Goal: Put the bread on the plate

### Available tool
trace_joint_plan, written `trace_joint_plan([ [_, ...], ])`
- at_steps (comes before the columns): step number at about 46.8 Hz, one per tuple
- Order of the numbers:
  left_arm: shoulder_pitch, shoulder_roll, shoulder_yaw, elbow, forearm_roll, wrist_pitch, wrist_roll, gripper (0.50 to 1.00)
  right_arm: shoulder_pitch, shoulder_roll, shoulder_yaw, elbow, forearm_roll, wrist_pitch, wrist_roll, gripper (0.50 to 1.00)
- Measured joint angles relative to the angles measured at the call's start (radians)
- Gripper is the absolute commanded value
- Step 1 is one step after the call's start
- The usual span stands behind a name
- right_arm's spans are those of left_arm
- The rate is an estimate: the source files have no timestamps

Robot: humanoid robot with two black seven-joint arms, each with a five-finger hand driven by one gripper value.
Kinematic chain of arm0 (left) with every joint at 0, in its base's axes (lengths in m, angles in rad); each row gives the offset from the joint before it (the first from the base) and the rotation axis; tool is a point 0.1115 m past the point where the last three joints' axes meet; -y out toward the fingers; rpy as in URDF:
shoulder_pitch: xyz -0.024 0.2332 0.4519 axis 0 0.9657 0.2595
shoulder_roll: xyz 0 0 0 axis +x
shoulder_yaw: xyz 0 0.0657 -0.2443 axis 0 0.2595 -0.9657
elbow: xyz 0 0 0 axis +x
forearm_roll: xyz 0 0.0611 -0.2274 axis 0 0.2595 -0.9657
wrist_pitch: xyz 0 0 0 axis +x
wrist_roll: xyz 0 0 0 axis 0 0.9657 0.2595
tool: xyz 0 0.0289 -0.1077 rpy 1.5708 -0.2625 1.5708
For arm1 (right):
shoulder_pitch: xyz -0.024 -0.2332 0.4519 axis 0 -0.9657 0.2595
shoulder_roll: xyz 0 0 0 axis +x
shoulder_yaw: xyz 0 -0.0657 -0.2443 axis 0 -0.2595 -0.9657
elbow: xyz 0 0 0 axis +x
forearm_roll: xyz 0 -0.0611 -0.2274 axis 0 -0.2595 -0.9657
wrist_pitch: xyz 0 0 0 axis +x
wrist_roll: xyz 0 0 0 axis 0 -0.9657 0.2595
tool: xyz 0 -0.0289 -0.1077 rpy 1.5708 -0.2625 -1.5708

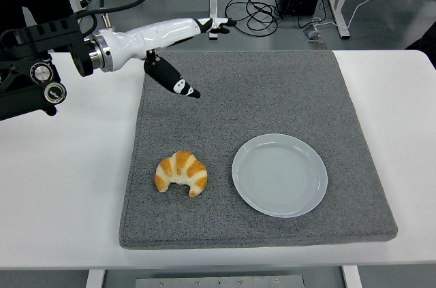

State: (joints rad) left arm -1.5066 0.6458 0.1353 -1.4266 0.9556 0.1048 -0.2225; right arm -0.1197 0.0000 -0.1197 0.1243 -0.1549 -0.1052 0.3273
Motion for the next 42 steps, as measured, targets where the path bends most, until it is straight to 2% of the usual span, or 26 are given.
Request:
trace_joint_plan([
  [6,0.006,0.017,0.003,-0.03,0.044,-0.008,-0.028,0.98,0.0,0.0,0.0,0.0,0.0,0.0,0.0,1.0],
  [17,0.027,0.034,0.067,-0.112,0.135,-0.001,-0.038,0.978,0.0,0.0,0.0,0.0,0.0,0.0,0.0,1.0],
  [26,0.069,0.044,0.12,-0.117,0.285,0.004,-0.037,0.978,0.0,0.0,0.0,0.0,0.0,0.0,0.0,1.0],
  [42,0.095,0.066,0.19,-0.118,0.383,0.021,-0.037,0.978,0.0,0.0,0.0,0.0,0.0,-0.001,0.0,1.0],
])
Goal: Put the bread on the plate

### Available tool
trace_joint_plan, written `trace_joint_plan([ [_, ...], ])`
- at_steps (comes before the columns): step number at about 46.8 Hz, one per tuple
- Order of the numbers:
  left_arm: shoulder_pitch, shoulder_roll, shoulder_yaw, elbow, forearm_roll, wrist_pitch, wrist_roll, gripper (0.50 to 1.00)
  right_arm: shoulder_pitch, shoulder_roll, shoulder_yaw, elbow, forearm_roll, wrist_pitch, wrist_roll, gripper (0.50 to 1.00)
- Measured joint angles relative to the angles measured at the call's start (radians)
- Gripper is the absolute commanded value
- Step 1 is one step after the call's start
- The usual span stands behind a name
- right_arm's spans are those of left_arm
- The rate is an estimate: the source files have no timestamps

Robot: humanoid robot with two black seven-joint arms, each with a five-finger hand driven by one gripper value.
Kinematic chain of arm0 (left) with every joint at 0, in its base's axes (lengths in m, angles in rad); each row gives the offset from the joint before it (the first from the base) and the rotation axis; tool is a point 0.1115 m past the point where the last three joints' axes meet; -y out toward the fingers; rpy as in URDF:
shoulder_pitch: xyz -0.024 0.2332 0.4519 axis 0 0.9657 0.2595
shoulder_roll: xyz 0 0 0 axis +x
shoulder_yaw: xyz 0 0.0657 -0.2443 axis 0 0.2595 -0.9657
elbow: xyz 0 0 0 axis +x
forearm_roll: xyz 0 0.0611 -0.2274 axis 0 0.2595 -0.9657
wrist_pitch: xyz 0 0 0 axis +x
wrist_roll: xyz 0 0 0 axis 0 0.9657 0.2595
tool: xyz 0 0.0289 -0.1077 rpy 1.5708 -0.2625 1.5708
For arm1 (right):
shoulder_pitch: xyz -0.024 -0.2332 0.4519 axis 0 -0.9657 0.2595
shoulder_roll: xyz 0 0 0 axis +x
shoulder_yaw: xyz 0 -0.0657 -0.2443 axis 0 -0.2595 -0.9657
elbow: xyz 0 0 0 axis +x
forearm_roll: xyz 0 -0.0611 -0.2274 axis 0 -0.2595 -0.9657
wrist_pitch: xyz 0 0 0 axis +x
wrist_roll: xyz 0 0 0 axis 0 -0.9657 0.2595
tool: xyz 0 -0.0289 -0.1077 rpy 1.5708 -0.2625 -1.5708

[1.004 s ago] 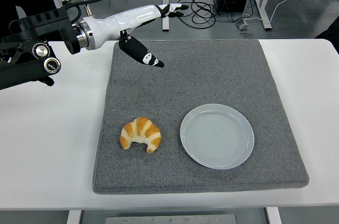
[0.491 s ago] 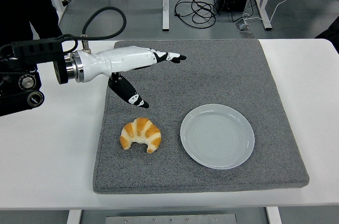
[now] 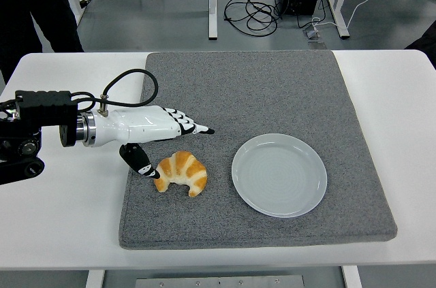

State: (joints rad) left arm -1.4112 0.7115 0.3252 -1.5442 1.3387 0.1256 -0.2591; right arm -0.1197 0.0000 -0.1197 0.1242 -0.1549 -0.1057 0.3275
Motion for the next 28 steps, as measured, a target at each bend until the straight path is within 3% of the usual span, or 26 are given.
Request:
trace_joint_plan([
  [14,0.028,-0.014,-0.017,-0.015,-0.117,0.041,0.024,0.978,0.0,0.0,0.0,0.0,0.0,0.0,0.0,1.0],
  [28,0.1,-0.075,-0.014,0.002,-0.068,0.108,0.026,0.977,0.0,0.0,0.0,0.0,0.0,0.0,0.0,1.0],
])
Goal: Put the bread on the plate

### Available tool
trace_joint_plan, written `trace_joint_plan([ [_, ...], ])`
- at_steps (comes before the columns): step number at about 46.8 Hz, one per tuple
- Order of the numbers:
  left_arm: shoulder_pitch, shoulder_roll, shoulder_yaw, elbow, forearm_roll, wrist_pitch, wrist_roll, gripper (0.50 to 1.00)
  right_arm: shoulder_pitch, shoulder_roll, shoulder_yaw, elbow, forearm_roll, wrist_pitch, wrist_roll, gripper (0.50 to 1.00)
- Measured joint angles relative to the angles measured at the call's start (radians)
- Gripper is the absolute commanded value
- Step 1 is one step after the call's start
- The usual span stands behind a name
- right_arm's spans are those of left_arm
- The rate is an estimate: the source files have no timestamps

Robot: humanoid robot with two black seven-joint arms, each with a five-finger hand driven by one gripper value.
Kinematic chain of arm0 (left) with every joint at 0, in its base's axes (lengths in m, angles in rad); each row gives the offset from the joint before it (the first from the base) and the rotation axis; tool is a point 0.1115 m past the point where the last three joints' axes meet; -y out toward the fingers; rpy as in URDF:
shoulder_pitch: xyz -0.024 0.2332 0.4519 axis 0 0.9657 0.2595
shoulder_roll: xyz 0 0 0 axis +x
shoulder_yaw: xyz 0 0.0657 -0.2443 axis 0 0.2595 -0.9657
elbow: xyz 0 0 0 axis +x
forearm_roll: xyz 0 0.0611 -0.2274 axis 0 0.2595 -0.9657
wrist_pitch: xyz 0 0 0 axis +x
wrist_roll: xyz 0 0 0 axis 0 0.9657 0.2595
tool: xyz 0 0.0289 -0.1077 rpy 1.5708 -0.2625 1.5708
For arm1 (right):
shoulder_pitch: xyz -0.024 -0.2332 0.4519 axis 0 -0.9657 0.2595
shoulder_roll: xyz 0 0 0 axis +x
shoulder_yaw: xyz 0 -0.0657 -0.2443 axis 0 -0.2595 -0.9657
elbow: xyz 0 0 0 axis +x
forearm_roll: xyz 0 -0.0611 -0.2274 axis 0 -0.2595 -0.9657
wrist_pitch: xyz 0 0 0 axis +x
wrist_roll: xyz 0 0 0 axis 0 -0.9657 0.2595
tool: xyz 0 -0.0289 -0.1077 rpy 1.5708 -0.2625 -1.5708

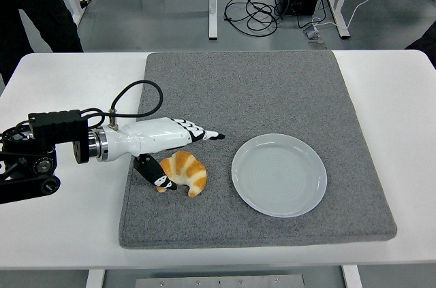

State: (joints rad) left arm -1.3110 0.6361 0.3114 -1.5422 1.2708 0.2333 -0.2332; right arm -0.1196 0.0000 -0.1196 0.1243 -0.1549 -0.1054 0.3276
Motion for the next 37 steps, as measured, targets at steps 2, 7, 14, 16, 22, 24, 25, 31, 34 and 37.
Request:
trace_joint_plan([
  [2,0.012,-0.007,0.0,0.007,0.021,0.009,0.0,0.977,0.0,0.0,0.0,0.0,0.0,0.0,0.0,1.0],
  [7,0.039,-0.015,0.0,0.029,0.046,0.014,0.0,0.972,0.0,0.0,0.0,0.0,0.0,0.0,0.0,1.0],
  [14,0.045,-0.027,-0.004,0.055,0.047,0.015,0.0,0.969,0.0,0.0,0.0,0.0,0.0,0.0,0.0,1.0],
  [16,0.046,-0.028,-0.005,0.061,0.047,0.019,0.0,0.969,0.0,0.0,0.0,0.0,0.0,0.0,0.0,1.0],
  [22,0.055,-0.047,-0.004,0.077,0.047,0.034,0.0,0.969,0.0,0.0,0.0,0.0,0.0,0.0,0.001,1.0],
  [24,0.063,-0.052,-0.004,0.088,0.047,0.035,0.0,0.969,0.0,0.0,0.0,0.0,0.0,0.0,0.001,1.0],
  [25,0.068,-0.056,-0.004,0.096,0.047,0.036,0.0,0.969,0.0,0.0,0.0,0.0,0.0,0.0,0.001,1.0],
  [31,0.079,-0.082,-0.003,0.122,0.047,0.043,0.0,0.968,0.0,0.0,0.0,0.0,0.0,0.0,0.0,1.0],
  [34,0.084,-0.085,-0.003,0.128,0.047,0.046,0.0,0.968,0.0,0.0,0.0,0.0,0.0,0.0,0.0,1.0],
  [37,0.091,-0.087,-0.003,0.132,0.047,0.047,0.0,0.965,0.0,0.0,0.0,0.0,0.0,0.0,0.0,1.0],
])
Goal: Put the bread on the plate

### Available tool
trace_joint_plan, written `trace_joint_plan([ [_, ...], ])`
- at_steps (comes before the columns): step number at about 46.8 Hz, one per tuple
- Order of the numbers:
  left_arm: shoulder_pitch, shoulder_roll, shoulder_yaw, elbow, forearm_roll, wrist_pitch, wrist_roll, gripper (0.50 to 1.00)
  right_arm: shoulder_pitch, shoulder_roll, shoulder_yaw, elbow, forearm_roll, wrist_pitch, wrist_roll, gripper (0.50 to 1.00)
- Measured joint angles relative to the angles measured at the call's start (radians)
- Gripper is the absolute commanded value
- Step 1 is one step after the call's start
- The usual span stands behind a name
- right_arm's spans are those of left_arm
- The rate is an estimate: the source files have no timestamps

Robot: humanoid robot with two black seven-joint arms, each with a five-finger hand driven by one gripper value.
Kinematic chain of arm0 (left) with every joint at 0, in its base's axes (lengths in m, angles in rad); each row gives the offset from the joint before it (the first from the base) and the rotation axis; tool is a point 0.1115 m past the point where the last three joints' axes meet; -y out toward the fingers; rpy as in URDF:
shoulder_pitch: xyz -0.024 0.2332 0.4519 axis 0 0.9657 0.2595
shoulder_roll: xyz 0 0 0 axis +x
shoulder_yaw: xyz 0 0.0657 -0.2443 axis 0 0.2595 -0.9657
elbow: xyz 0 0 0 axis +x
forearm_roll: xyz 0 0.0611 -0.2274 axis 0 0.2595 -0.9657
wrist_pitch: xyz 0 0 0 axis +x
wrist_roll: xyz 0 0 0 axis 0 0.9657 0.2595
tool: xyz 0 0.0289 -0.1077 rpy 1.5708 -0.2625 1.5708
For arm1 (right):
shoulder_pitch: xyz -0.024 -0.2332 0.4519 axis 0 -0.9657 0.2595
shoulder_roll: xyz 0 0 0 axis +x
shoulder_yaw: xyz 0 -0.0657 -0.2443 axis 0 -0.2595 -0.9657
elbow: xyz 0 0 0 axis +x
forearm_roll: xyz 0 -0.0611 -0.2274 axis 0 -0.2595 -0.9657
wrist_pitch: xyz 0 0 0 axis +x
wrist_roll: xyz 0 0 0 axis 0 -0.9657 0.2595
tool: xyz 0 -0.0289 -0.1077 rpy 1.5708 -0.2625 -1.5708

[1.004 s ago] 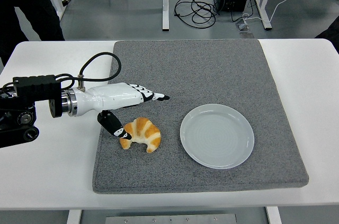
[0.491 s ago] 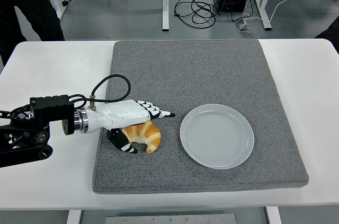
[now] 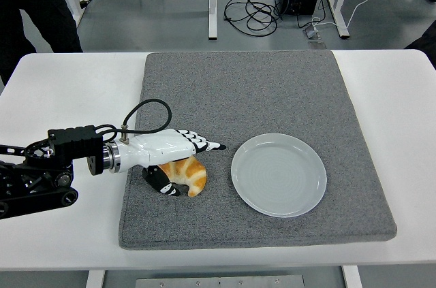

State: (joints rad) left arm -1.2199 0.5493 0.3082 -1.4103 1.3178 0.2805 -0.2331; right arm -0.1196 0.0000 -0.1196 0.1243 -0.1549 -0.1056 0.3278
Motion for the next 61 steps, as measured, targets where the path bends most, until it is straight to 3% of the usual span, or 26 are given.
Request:
trace_joint_plan([
  [6,0.004,-0.003,0.0,0.001,0.0,0.01,0.0,0.936,0.0,0.0,0.0,0.0,0.0,0.0,0.0,1.0],
  [35,0.005,-0.014,-0.004,0.036,-0.002,0.02,0.0,0.925,0.0,0.0,0.0,0.0,0.0,0.0,0.0,1.0],
  [40,0.009,-0.017,-0.004,0.041,-0.002,0.025,0.0,0.824,0.0,0.0,0.0,0.0,0.0,0.0,0.0,1.0],
  [48,0.011,-0.029,0.0,0.045,-0.005,0.026,0.001,0.607,0.0,0.0,0.0,0.0,0.0,0.0,0.0,1.0],
  [50,0.011,-0.029,0.002,0.045,-0.006,0.026,0.001,0.507,0.0,0.0,0.0,0.0,0.0,0.0,0.0,1.0],
  [61,0.004,-0.026,0.006,0.045,-0.004,0.025,-0.004,0.5,0.0,0.0,0.0,0.0,0.0,0.0,0.0,1.0],
])
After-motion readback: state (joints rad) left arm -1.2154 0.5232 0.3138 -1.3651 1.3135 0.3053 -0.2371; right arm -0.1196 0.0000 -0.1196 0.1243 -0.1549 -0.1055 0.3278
